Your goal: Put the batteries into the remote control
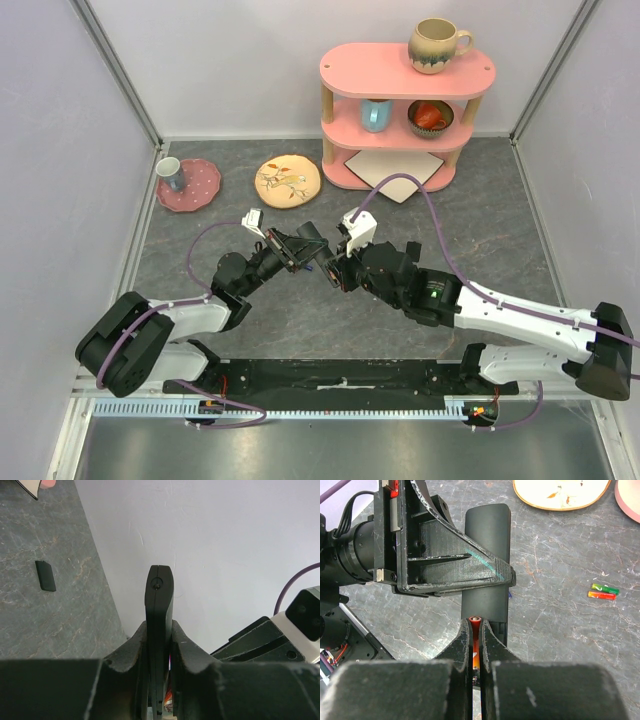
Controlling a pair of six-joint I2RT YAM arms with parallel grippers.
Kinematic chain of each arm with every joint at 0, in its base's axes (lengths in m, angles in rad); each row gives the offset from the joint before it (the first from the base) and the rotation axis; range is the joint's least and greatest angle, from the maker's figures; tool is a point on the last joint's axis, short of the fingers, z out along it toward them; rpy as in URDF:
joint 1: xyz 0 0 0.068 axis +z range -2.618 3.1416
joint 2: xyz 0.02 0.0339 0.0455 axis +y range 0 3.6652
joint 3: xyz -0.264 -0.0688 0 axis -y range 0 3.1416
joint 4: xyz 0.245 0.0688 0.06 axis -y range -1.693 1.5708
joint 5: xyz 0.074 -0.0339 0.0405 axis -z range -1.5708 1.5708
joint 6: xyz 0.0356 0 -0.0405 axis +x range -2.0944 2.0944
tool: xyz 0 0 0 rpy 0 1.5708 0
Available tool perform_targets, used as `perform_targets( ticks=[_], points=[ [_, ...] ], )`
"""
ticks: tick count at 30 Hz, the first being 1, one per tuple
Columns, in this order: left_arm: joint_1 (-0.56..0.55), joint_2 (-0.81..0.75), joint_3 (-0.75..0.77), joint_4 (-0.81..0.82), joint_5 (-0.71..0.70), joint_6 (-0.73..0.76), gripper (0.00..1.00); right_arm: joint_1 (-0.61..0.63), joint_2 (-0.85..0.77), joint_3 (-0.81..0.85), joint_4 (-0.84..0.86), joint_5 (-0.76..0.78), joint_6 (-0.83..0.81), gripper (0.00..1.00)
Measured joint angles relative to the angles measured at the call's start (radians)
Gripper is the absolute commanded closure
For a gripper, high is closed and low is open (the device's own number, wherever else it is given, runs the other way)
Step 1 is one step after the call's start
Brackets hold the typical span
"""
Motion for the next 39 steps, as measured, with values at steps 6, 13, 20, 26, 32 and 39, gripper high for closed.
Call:
perform_targets(
  ticks=[6,13,20,26,32,39],
  points=[
    [0.0,-0.025,0.0,-0.024,-0.018,0.048,0.98,0.005,0.011,0.009,-0.037,0.0,0.009,1.0],
    [0.0,-0.058,0.0,-0.059,-0.036,0.09,0.98,0.013,0.036,0.041,-0.071,0.008,0.028,0.99],
    [0.0,-0.058,0.0,-0.06,-0.036,0.097,0.98,0.018,0.053,0.055,-0.084,0.011,0.039,0.87],
    [0.0,-0.058,0.0,-0.059,-0.045,0.096,0.98,0.019,0.072,0.079,-0.103,0.019,0.05,0.78],
    [0.0,-0.058,0.0,-0.054,-0.054,0.096,0.98,0.022,0.084,0.096,-0.111,0.027,0.061,0.66],
    [0.0,-0.048,0.0,-0.035,-0.056,0.095,0.98,0.027,0.095,0.108,-0.121,0.034,0.071,0.61]
  ],
)
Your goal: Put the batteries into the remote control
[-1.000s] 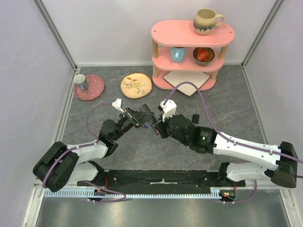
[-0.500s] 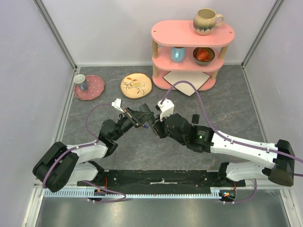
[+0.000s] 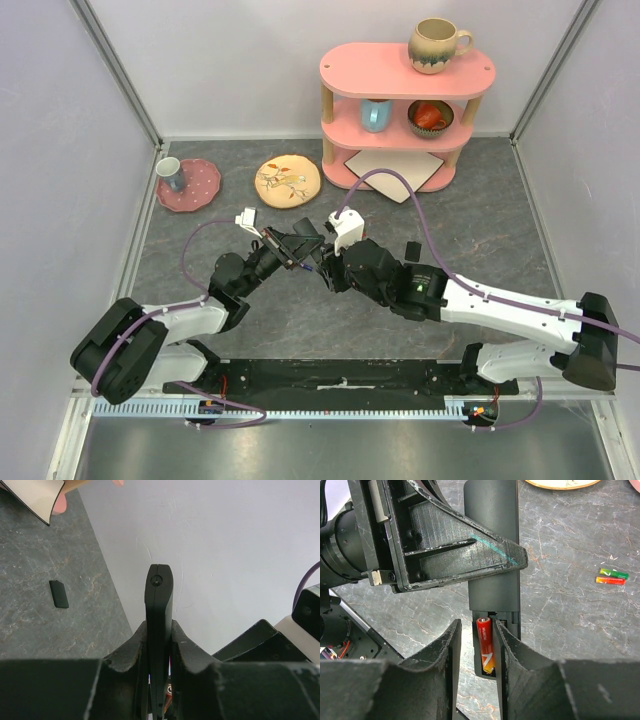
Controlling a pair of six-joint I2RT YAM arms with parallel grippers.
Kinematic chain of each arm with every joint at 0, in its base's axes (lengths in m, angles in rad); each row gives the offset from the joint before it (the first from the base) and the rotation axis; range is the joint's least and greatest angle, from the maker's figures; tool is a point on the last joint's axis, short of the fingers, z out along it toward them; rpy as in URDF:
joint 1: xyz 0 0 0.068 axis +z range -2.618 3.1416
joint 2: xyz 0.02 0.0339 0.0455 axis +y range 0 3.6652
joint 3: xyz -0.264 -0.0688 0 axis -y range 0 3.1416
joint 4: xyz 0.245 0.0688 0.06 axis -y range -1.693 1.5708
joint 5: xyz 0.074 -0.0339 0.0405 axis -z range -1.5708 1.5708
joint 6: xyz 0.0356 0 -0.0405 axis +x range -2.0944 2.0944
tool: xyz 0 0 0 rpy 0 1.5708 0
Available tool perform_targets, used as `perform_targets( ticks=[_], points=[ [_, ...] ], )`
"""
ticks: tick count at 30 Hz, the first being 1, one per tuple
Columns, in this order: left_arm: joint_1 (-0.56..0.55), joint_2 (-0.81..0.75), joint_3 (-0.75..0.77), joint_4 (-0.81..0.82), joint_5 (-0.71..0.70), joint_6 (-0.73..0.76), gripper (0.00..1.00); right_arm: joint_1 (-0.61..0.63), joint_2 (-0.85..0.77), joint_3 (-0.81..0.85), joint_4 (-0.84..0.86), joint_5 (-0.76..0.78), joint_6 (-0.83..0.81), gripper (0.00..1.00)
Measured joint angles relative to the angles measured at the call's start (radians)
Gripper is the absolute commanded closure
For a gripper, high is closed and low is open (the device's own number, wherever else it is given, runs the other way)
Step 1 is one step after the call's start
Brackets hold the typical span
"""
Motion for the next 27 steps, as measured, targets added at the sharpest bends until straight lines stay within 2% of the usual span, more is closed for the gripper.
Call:
perform_targets(
  ticks=[9,27],
  points=[
    [0.0,0.003,0.0,0.025,-0.004,-0.001,0.98,0.005,0.008,0.029,-0.02,0.008,0.008,0.52],
    [0.0,0.008,-0.001,0.046,0.0,-0.003,0.98,0.006,0.012,0.086,-0.055,0.071,0.007,0.47]
  ],
)
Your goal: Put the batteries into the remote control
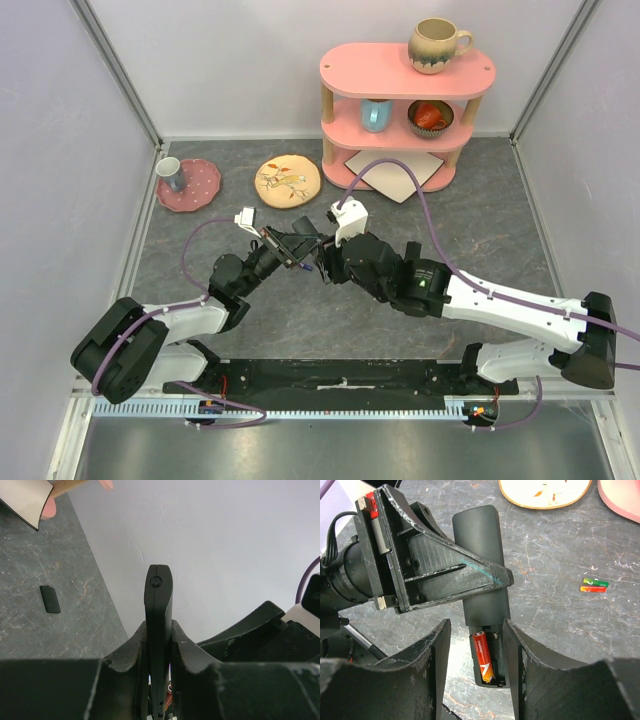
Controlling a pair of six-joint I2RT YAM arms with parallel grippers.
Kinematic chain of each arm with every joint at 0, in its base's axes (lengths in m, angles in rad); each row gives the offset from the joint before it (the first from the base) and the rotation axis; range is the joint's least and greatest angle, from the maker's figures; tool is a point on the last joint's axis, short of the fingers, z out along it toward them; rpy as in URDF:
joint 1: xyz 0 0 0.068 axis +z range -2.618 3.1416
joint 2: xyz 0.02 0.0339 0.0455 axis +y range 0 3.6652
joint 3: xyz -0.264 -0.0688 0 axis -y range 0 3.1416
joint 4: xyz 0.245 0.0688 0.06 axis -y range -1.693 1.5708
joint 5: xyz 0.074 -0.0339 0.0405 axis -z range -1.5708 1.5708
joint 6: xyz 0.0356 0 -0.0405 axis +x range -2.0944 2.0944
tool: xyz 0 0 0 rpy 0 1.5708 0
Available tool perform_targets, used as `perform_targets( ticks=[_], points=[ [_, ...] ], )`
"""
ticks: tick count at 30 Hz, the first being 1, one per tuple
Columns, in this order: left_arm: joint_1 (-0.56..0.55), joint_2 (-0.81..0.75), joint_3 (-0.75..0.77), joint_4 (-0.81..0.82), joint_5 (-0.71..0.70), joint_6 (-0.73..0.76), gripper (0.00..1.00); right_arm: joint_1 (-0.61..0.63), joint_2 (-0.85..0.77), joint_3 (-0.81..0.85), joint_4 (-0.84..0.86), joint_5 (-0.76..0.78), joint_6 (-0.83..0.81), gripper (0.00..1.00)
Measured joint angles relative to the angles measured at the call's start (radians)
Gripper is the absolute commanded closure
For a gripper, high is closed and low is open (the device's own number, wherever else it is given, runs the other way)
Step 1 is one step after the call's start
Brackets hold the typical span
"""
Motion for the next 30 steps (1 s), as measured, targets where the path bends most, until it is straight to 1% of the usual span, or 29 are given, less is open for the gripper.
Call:
perform_targets(
  ticks=[6,10,13,17,18,19,22,25,30],
  points=[
    [0.0,0.0,0.0,0.009,0.004,-0.003,0.98,-0.001,0.001,0.013,-0.006,0.016,-0.002,0.46],
    [0.0,0.0,0.0,0.009,0.005,-0.005,0.98,-0.001,-0.008,0.013,-0.017,0.014,0.0,0.43],
    [0.0,0.0,0.0,0.01,0.005,-0.006,0.98,-0.003,-0.044,0.009,-0.024,0.014,0.007,0.37],
    [0.0,0.0,0.0,0.013,0.004,-0.006,0.98,-0.039,-0.142,-0.01,-0.02,-0.024,0.049,0.33],
    [0.0,0.0,0.0,0.014,0.004,-0.007,0.98,-0.058,-0.158,-0.017,-0.013,-0.046,0.064,0.32],
    [0.0,0.0,0.0,0.015,0.004,-0.007,0.98,-0.079,-0.171,-0.027,-0.001,-0.073,0.08,0.26],
    [0.0,0.0,0.0,0.026,0.003,-0.011,0.98,-0.143,-0.19,-0.079,0.044,-0.163,0.142,0.18],
    [0.0,0.001,0.0,0.044,0.002,-0.015,0.98,-0.214,-0.197,-0.173,0.113,-0.285,0.223,0.14],
    [0.0,0.013,0.0,0.064,0.003,-0.02,0.98,-0.297,-0.22,-0.312,0.217,-0.428,0.346,0.14]
  ],
)
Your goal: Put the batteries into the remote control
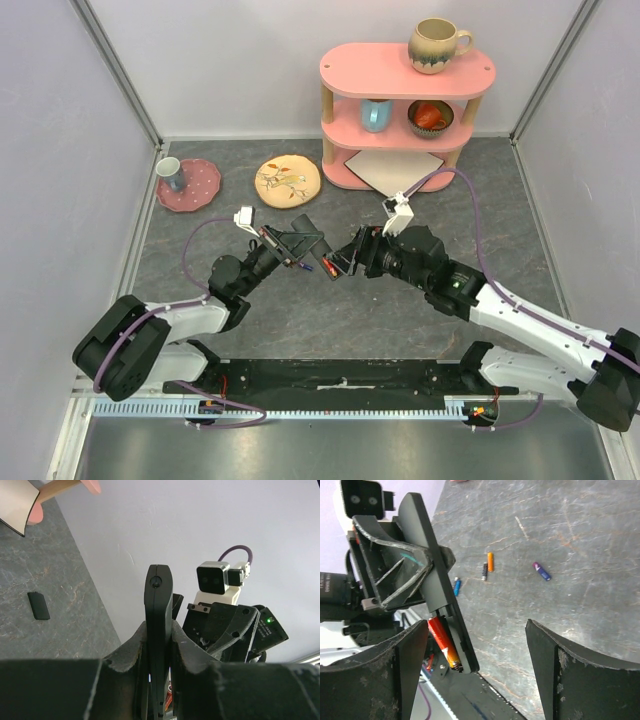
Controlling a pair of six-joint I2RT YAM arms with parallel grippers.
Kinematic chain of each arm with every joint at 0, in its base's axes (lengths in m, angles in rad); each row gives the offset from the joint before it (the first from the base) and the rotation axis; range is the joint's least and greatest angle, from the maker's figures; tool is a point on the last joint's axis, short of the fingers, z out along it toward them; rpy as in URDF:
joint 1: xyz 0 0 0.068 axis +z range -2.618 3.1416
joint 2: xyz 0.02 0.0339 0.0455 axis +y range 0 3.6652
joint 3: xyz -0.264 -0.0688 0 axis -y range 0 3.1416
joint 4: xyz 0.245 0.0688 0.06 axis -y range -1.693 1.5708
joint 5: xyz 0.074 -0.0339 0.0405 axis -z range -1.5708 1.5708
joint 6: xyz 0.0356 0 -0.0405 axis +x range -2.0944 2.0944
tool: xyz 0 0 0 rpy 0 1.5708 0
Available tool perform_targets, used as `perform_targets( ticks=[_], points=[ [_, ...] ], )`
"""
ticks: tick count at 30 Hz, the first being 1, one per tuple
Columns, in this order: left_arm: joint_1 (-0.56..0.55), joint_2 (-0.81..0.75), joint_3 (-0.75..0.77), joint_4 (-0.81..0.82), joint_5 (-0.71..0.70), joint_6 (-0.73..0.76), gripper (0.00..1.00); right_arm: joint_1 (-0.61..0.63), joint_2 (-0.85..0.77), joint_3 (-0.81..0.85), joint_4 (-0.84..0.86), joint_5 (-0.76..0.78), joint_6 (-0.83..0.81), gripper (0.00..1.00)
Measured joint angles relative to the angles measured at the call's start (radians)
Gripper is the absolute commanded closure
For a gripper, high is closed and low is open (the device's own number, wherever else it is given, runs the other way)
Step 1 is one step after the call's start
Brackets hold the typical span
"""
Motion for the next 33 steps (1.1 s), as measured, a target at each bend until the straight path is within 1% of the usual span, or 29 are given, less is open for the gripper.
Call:
perform_targets(
  ticks=[8,15,25,33],
  points=[
    [0.0,0.016,0.0,0.01,0.0,-0.006,0.98,-0.025,-0.006,-0.067,0.181,-0.14,0.13,0.15],
    [0.0,0.016,0.0,0.01,0.0,-0.008,0.98,-0.026,0.008,-0.114,0.279,-0.176,0.206,0.18],
    [0.0,0.016,0.0,0.01,-0.001,-0.008,0.98,-0.031,0.035,-0.139,0.328,-0.178,0.269,0.21],
    [0.0,0.016,0.0,0.01,-0.003,-0.008,0.98,-0.036,0.051,-0.155,0.361,-0.175,0.306,0.27]
  ],
)
